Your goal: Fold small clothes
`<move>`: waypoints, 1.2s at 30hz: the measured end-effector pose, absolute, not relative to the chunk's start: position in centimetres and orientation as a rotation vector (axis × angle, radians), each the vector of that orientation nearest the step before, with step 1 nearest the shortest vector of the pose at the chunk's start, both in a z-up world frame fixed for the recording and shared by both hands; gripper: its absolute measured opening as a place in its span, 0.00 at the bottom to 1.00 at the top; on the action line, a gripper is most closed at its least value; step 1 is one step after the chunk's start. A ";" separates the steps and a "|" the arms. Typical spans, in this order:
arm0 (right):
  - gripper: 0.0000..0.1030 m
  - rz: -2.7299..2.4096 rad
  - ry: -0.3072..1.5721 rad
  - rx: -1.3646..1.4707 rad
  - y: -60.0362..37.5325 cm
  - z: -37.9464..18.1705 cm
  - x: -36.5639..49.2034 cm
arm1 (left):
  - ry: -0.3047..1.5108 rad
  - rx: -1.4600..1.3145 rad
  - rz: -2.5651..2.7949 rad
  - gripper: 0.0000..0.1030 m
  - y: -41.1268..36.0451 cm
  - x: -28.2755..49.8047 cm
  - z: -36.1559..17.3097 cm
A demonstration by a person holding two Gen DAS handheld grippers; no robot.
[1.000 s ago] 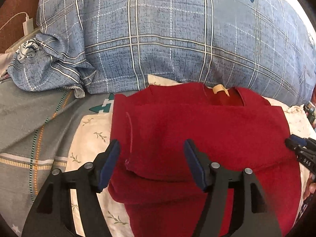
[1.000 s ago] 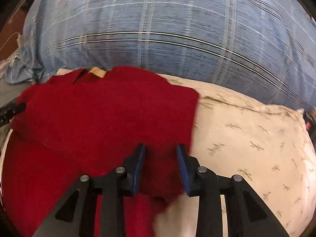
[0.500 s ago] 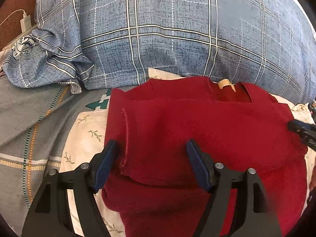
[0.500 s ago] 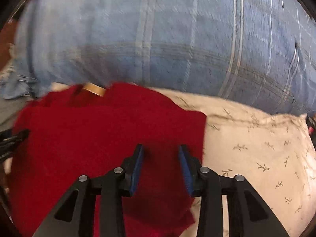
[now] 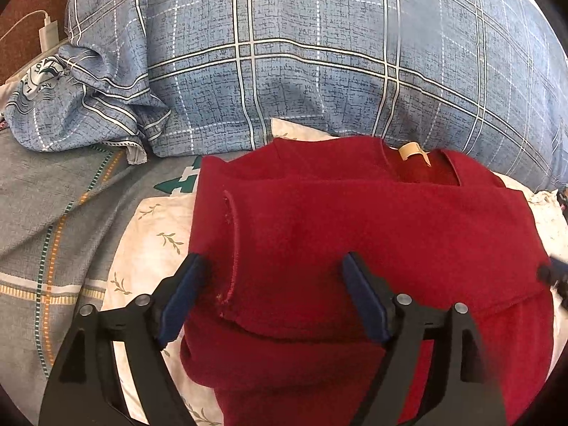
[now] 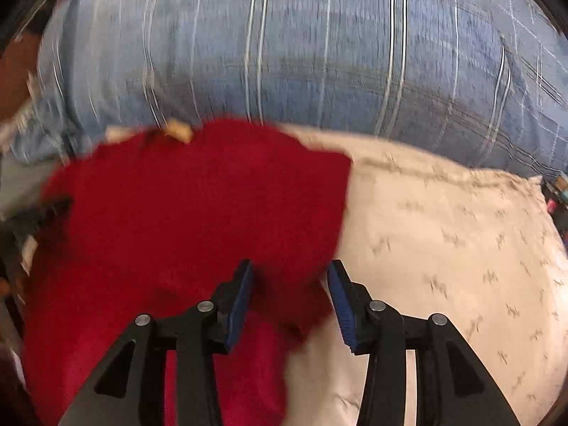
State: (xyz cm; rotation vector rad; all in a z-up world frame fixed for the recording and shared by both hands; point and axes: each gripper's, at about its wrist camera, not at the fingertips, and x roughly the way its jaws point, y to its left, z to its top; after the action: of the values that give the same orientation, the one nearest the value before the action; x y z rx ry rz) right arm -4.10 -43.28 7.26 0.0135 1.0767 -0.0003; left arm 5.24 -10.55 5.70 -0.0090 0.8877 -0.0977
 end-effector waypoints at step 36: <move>0.65 0.154 1.077 0.163 -44.4 10.2 -16.3 | 0.936 -0.001 -0.163 0.78 -6.8 -9.8 7.7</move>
State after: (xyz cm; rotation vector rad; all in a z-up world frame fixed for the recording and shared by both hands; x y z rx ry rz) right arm -16.28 -44.44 10.24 0.1632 1.0775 0.1540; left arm -9.80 -6.81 7.70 -0.0007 0.9356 -0.1633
